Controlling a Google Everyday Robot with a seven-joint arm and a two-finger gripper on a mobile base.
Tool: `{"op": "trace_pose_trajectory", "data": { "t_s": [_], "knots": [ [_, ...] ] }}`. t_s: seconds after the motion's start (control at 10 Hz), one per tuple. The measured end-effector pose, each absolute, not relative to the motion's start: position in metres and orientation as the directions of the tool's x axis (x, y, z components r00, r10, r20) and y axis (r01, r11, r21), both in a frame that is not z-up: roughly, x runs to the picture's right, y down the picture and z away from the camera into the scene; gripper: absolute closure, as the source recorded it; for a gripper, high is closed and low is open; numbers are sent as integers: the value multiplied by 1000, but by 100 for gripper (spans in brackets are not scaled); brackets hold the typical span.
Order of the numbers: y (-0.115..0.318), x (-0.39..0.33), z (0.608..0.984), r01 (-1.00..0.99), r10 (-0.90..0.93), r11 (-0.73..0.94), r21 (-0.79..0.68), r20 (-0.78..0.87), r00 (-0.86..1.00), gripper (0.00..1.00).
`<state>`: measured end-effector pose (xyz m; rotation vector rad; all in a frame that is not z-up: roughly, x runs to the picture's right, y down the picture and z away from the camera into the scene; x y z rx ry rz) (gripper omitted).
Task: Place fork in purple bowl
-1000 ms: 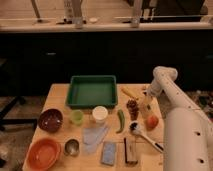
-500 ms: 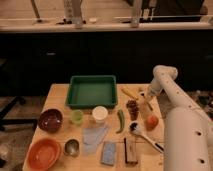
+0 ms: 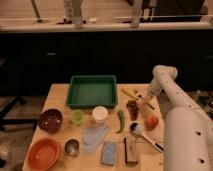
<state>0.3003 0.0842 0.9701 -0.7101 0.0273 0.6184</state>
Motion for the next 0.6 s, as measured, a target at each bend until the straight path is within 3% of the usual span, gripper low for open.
{"op": "trace_pose_trajectory", "data": {
  "t_s": [0.6],
  "knots": [
    [85,295,970,-500,507,595,-629,-188,841,100]
  ]
}}
